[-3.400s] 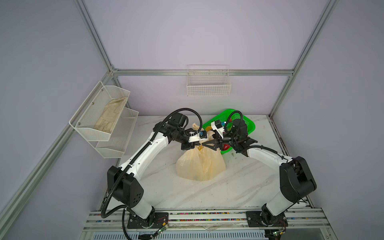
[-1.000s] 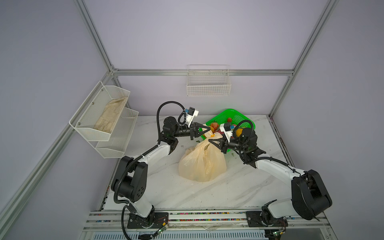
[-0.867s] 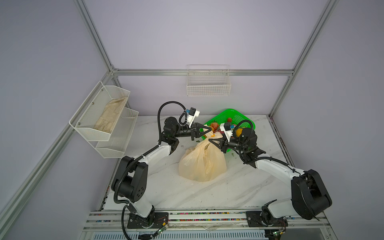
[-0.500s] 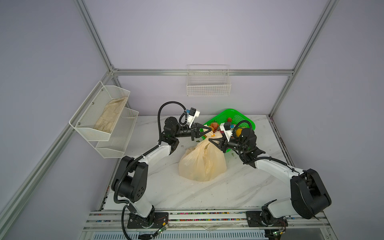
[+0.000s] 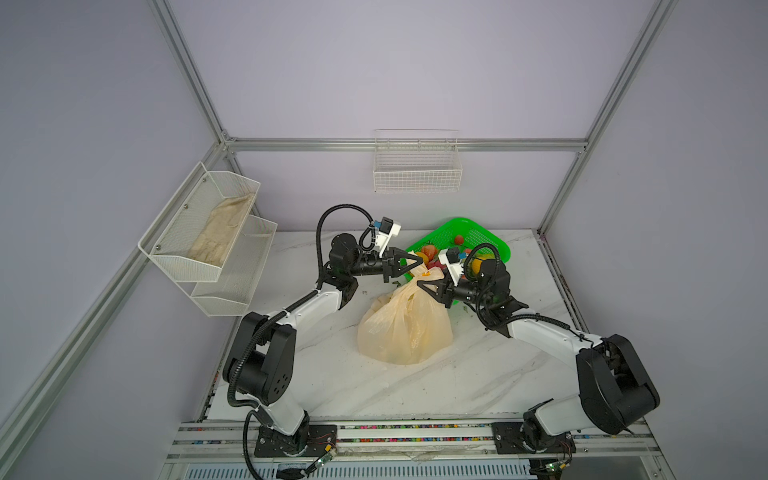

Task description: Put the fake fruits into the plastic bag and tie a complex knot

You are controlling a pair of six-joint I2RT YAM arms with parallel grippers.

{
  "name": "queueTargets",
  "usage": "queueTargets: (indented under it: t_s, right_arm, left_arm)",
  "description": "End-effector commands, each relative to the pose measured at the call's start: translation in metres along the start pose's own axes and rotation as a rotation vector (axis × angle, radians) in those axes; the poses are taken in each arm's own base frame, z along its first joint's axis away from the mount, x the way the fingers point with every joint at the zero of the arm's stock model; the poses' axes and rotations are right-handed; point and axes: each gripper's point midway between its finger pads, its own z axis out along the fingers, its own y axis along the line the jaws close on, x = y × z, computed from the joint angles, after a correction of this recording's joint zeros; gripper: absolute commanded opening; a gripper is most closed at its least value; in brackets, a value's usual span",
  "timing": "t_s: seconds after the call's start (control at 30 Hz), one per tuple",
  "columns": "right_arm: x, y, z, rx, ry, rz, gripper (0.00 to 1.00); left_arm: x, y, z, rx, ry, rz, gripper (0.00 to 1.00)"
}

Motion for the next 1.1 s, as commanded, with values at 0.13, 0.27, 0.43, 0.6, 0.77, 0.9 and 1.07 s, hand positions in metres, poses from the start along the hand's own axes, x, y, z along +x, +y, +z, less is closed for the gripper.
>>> queueTargets:
  t_s: [0.13,0.27,0.43,0.6,0.77,0.9,1.07]
  right_arm:
    - [0.004,-0.001,-0.002,0.007,-0.007,0.004,0.28]
    - [-0.002,-0.003,0.001,0.010,-0.017,0.023,0.24]
    - [-0.008,-0.013,0.001,0.068,-0.008,0.077,0.22]
    - [-0.015,-0.025,0.004,0.131,-0.009,0.217,0.19]
    - [-0.022,-0.015,0.006,0.105,-0.029,0.218,0.15]
    - [-0.023,-0.015,0.006,0.101,-0.046,0.240,0.11]
    - [-0.031,-0.017,0.009,0.091,-0.083,0.302,0.07]
  left_arm:
    - [-0.042,-0.028,0.001,0.030,-0.048,0.156,0.00]
    - [-0.039,-0.030,-0.001,0.016,-0.054,0.177,0.00]
    - [-0.023,-0.032,-0.008,-0.021,-0.054,0.217,0.01]
    - [0.011,-0.011,-0.013,-0.166,-0.069,0.231,0.09]
    - [0.028,-0.002,-0.008,-0.216,-0.057,0.240,0.09]
    - [0.036,0.001,-0.007,-0.241,-0.052,0.251,0.09]
    - [0.057,0.009,-0.006,-0.267,-0.011,0.249,0.08]
